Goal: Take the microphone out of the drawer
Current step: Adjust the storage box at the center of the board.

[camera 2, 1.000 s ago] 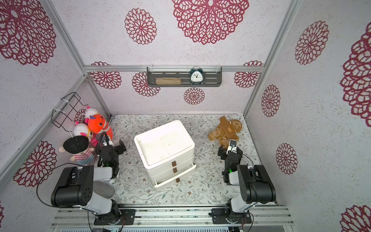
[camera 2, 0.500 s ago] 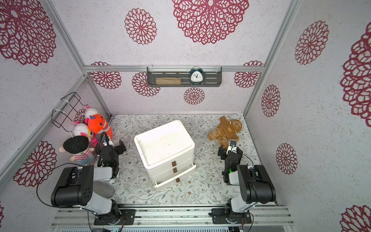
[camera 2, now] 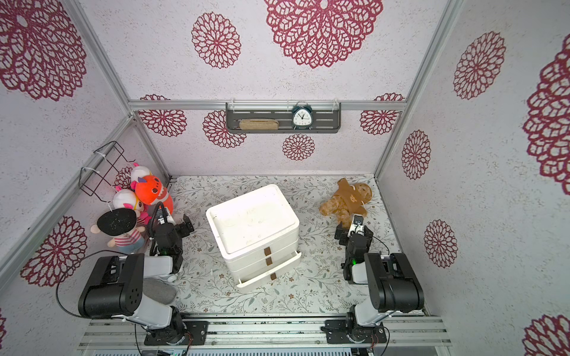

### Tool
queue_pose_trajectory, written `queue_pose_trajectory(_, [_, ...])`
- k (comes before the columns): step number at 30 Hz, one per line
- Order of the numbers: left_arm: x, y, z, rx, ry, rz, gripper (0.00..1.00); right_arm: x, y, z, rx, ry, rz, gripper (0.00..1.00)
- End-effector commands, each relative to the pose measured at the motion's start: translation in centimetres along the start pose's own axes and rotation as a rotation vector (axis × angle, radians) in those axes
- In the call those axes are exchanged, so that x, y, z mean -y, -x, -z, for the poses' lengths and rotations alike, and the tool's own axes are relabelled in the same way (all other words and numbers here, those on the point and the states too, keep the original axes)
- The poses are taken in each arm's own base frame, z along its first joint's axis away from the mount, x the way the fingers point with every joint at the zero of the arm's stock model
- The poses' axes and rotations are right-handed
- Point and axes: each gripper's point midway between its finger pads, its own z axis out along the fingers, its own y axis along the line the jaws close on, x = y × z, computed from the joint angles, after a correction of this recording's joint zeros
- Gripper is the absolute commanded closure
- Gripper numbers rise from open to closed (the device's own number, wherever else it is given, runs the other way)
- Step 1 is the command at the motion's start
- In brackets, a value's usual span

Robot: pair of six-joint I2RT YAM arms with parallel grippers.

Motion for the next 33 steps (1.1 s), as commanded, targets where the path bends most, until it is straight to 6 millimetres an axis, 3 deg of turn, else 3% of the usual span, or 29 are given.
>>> queue_pose_trajectory(1, [0.1,0.4,-0.1,0.015,0.001,-0.003,0.03,-0.2,0.9,-0.1,0.030,0.008,-0.002,0.01])
queue_pose_trajectory(20, [0.1,0.4,0.0,0.017,0.001,-0.002,0.03,-0.3,0.9,0.0,0.031,0.009,-0.002,0.01])
queue_pose_trajectory(29, [-0.9,4.1,-0.1,-0.111,0.229,-0.059,0.03,-0.3,0.8,0.0,0.030,0.009,-0.002,0.01])
queue_pose_trajectory(33, [0.0,6.4,-0.2,-0.163,0.241,-0.044,0.03,-0.3,0.9,-0.1,0.031,0.009,-0.002,0.01])
